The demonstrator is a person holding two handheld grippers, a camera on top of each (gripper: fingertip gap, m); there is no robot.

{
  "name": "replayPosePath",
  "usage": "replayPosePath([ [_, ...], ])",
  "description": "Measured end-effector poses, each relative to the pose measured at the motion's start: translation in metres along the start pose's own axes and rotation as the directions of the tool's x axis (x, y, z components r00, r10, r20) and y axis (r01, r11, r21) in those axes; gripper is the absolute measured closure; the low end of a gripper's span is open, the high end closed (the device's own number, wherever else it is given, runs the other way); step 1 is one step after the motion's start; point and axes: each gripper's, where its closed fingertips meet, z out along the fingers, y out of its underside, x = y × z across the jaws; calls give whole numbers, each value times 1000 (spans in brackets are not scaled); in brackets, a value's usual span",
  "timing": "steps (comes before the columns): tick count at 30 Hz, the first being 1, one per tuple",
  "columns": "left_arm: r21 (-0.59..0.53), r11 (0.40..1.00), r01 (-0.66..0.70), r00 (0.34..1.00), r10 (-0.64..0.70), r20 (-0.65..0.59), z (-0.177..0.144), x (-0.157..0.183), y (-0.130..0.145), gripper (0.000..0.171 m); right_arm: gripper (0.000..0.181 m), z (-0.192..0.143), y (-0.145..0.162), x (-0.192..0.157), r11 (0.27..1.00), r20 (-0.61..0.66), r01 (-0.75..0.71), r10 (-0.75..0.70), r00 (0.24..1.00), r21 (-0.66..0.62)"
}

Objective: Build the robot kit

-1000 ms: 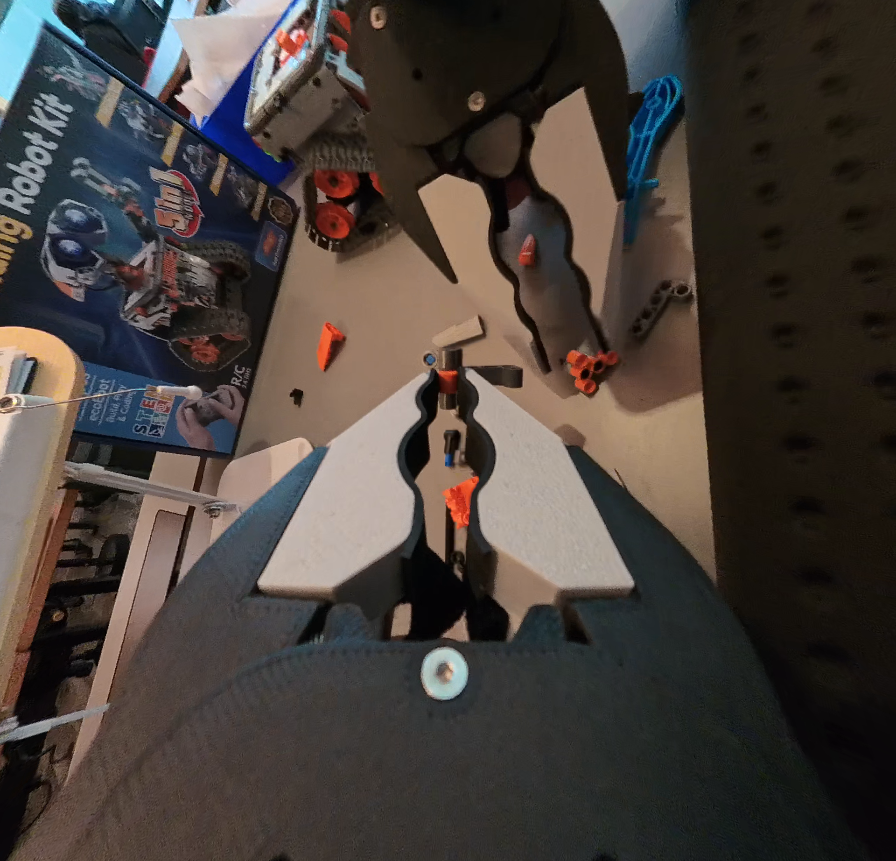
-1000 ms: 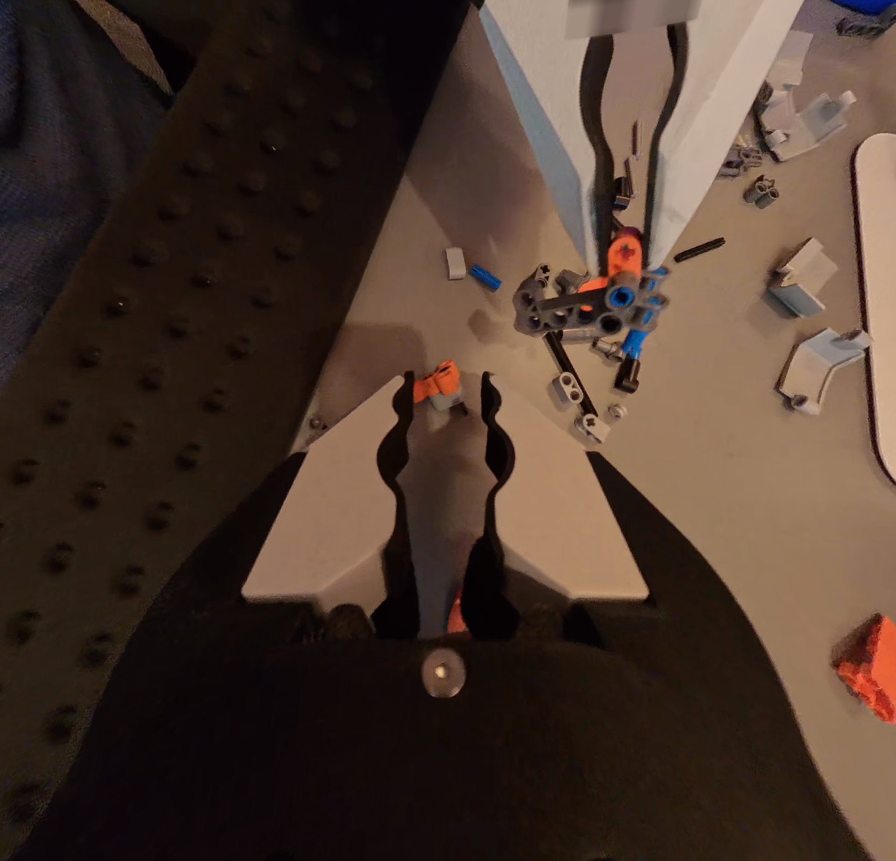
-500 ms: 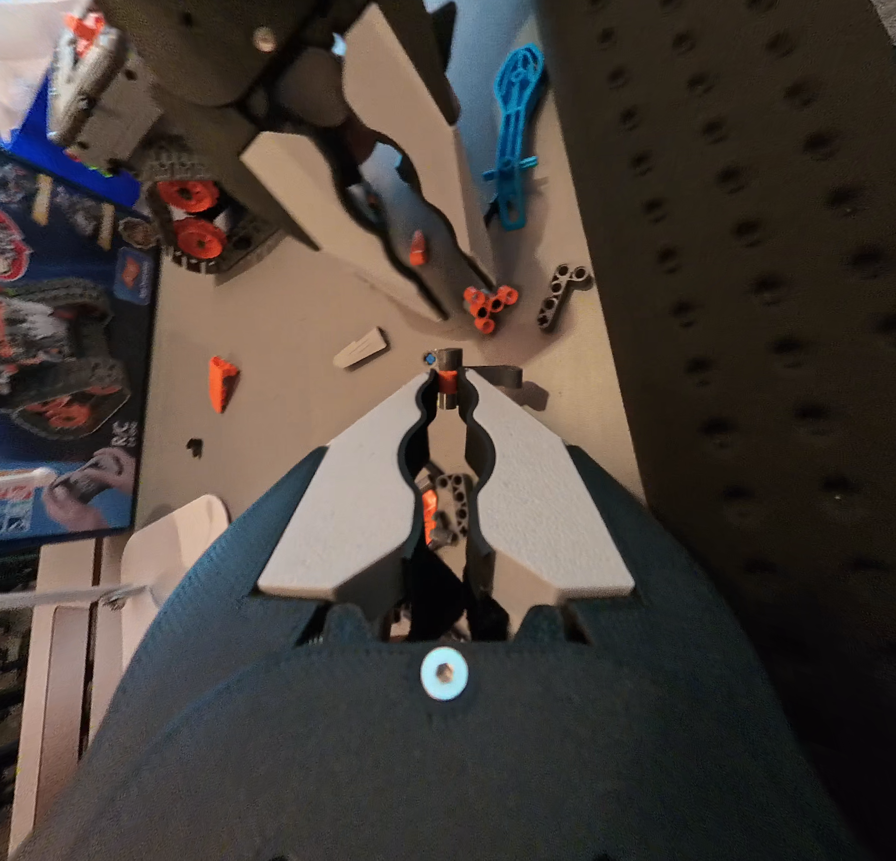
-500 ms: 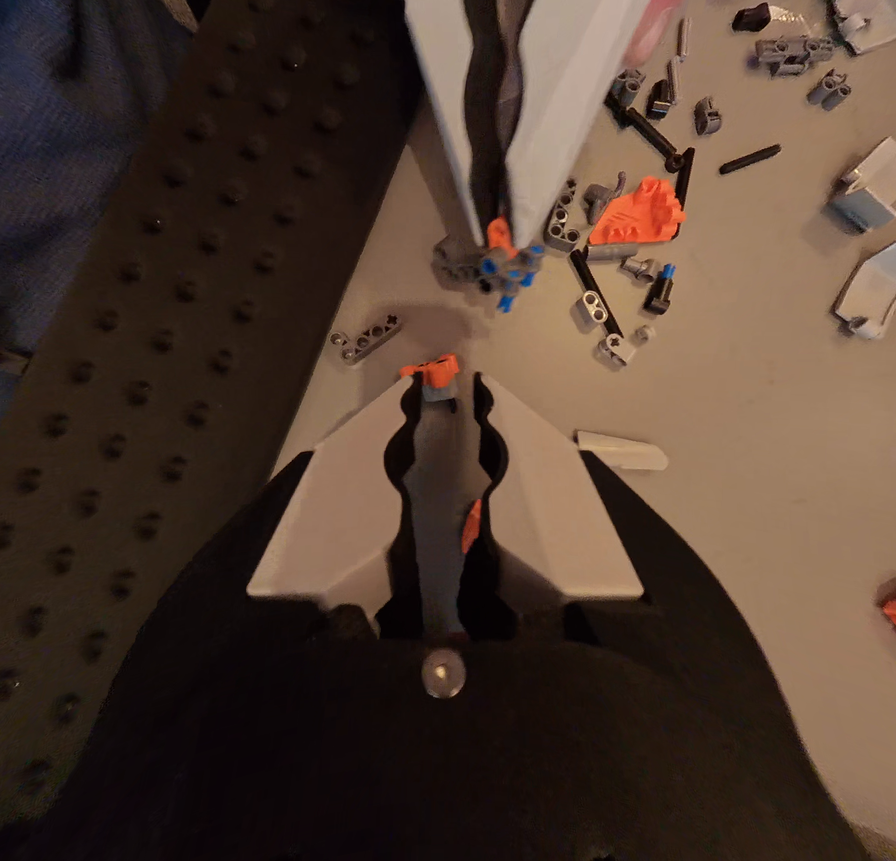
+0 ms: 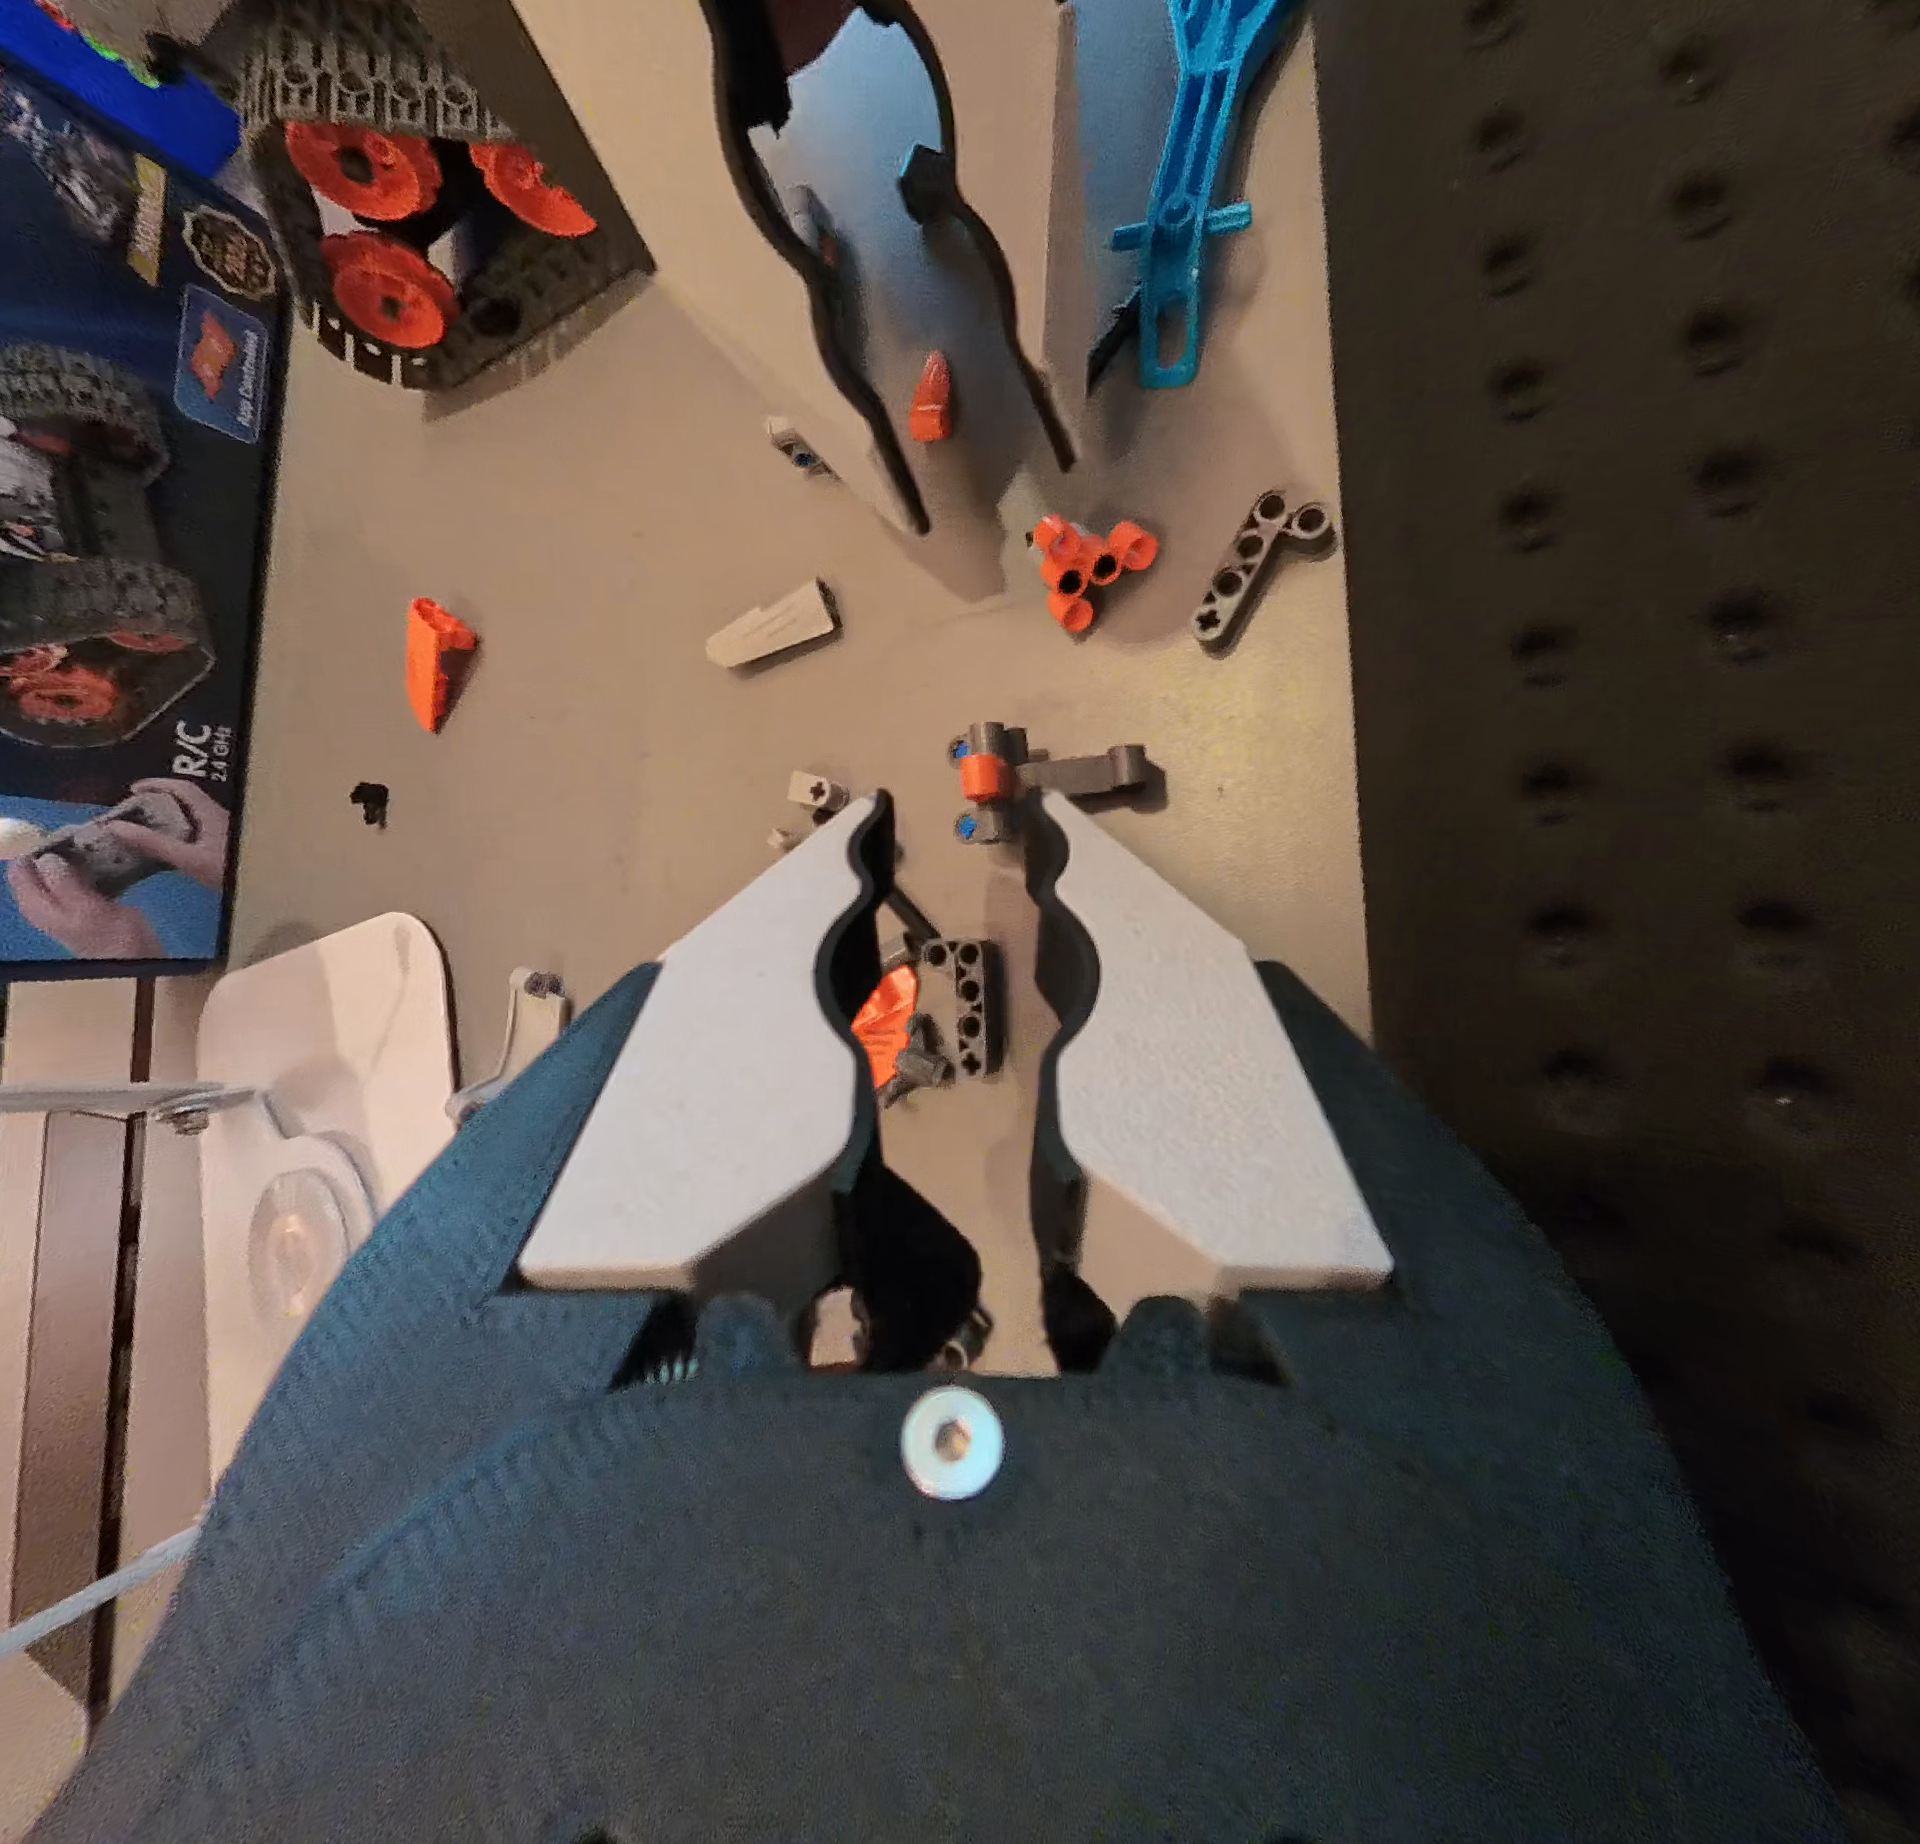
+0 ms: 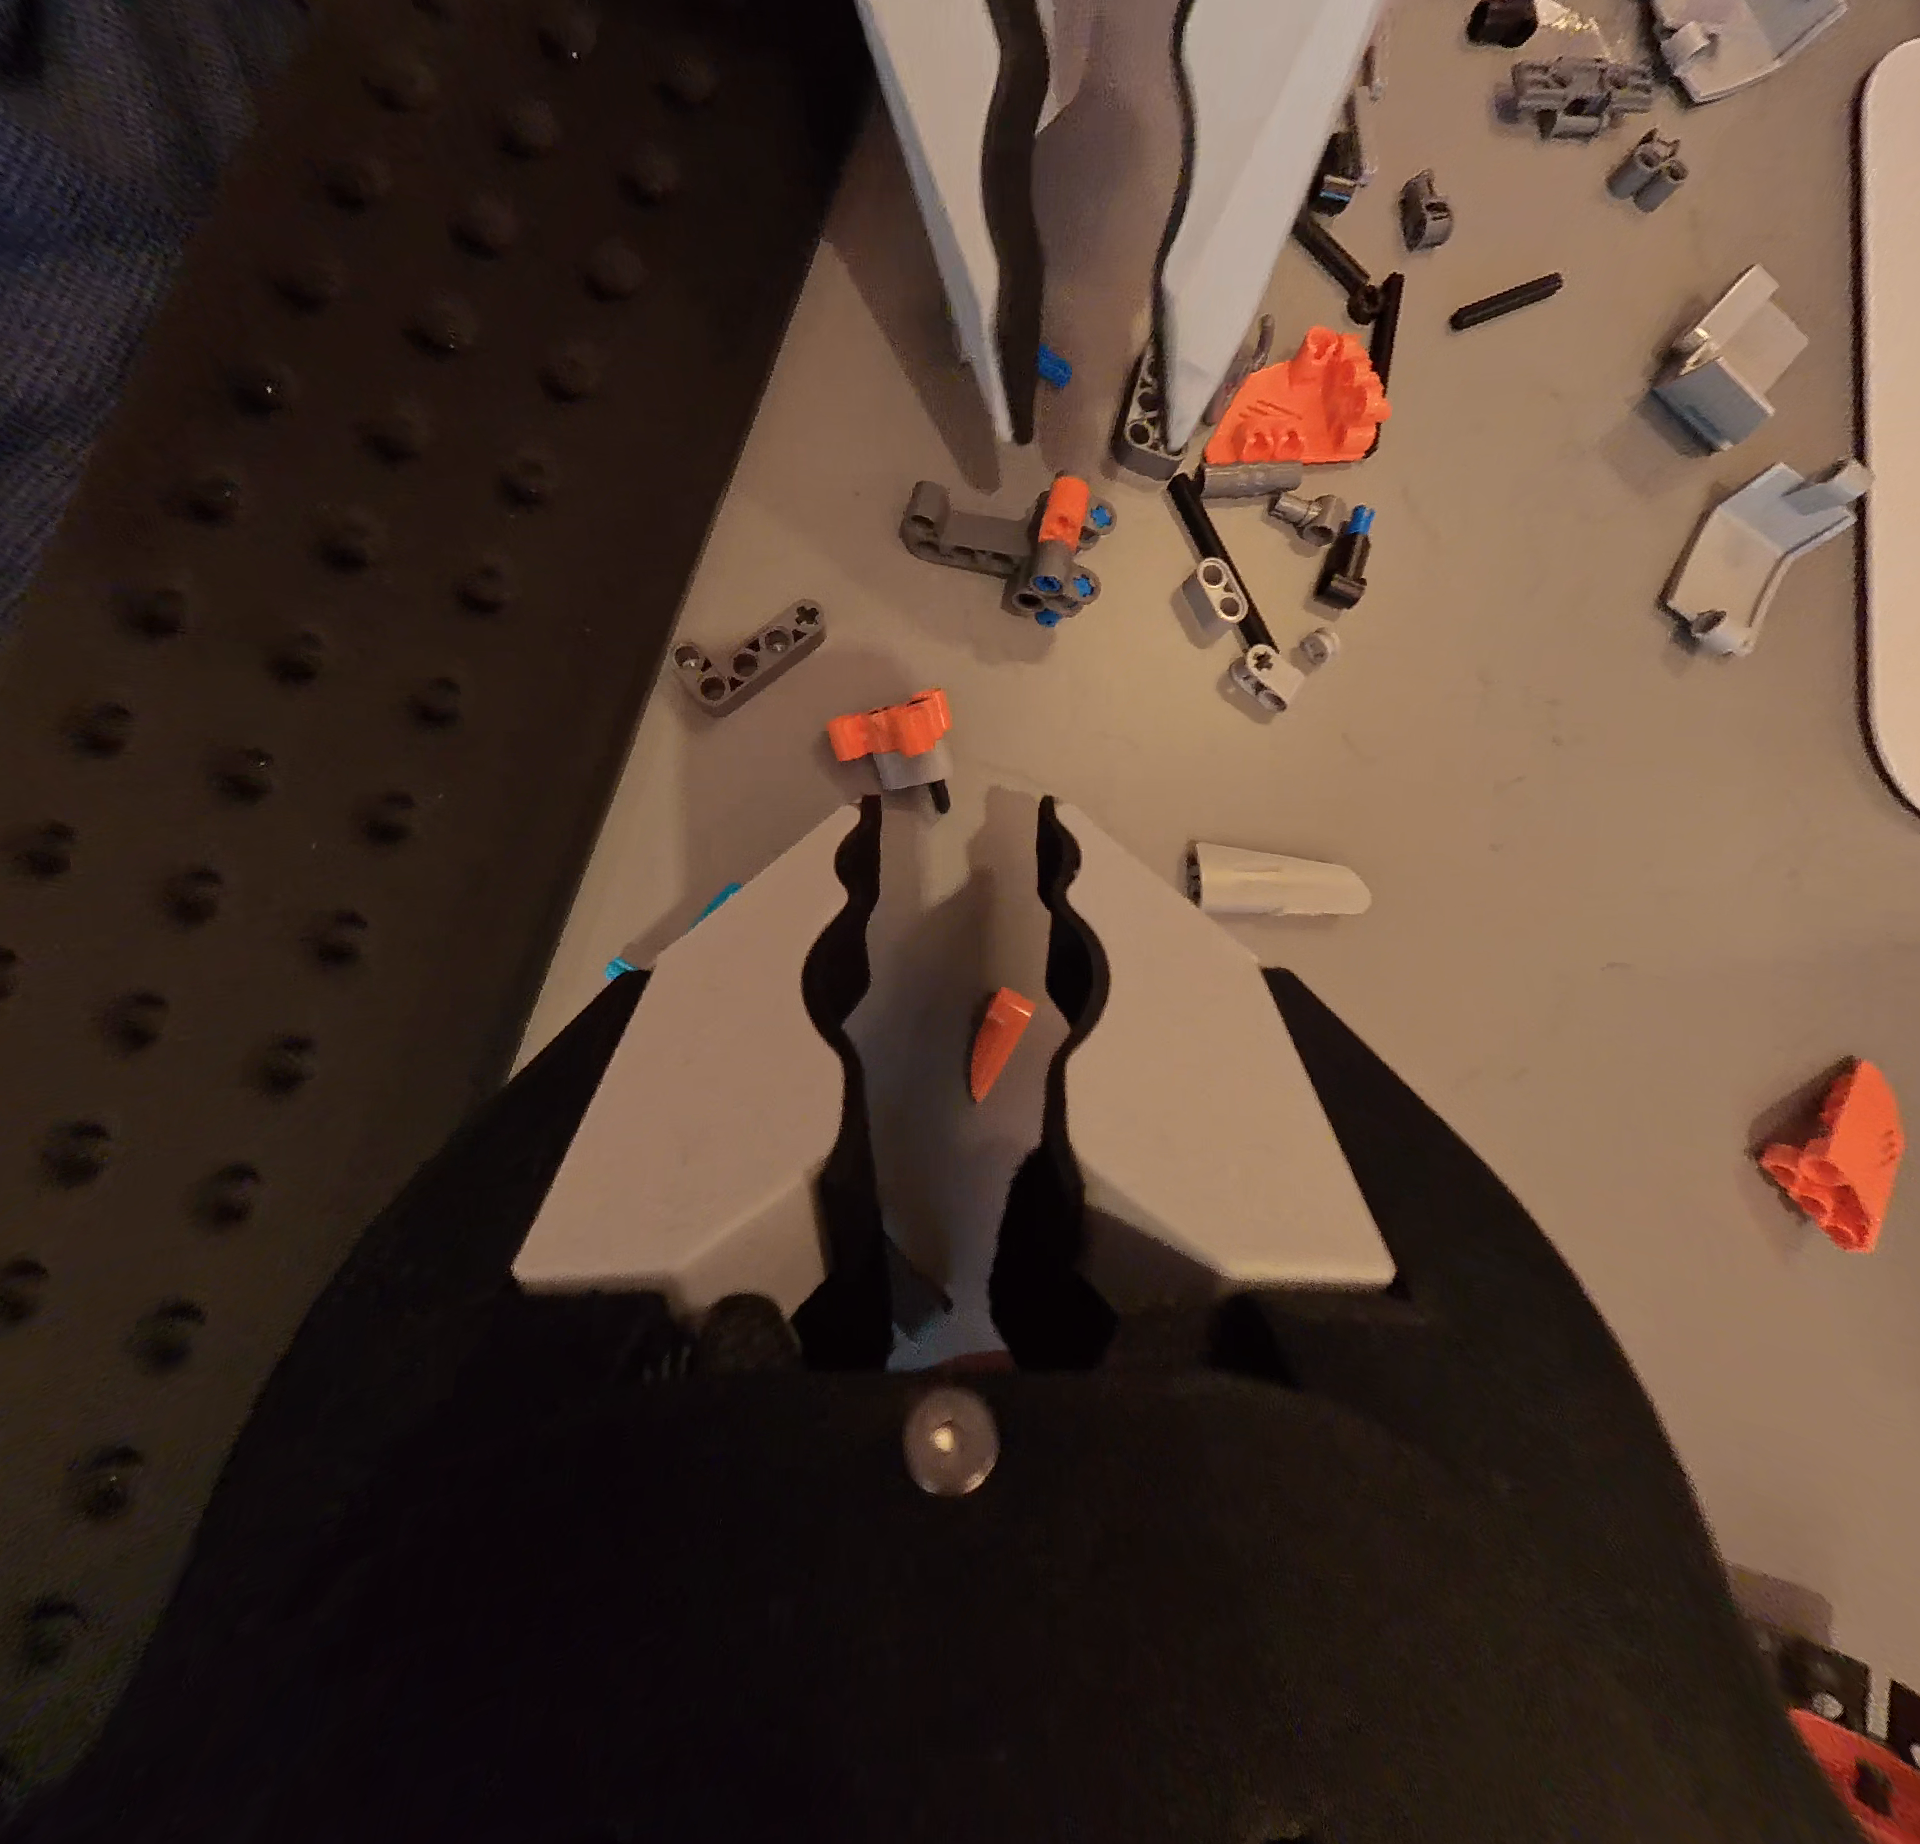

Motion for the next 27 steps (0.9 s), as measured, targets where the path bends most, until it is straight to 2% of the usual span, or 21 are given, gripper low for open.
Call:
replayPosePath([
  [3,-35,999,6,1000,-5,8,11,0,1,150,154,-3,-4,1,1000,-10,0,1,1000,29],
  [6,-11,1000,-3,999,3,-48,19,10,-1,164,153,-3,-6,4,999,-45,9,-7,999,42],
  [9,4,1000,-17,1000,17,-21,18,5,-4,165,153,-5,-10,9,997,-69,2,3,998,71],
  [13,108,991,-75,987,58,153,4,-23,-27,166,152,-17,-21,28,981,-127,-71,96,987,181],
  [15,128,984,-122,960,84,269,-5,-40,-37,166,149,-28,-29,39,957,-141,-112,154,978,268],
  [16,135,981,-140,943,91,321,-10,-49,-42,166,149,-34,-30,48,950,-188,-105,166,968,293],
  [20,220,972,-80,914,-16,406,-22,-75,-54,166,150,-52,-36,67,946,-376,28,102,921,324],
  [25,413,908,71,904,-234,359,-37,-95,-73,166,150,-66,-48,78,940,-555,174,19,831,293],
  [27,492,859,142,892,-326,312,-42,-103,-79,166,147,-67,-52,76,935,-567,195,7,824,296],
])
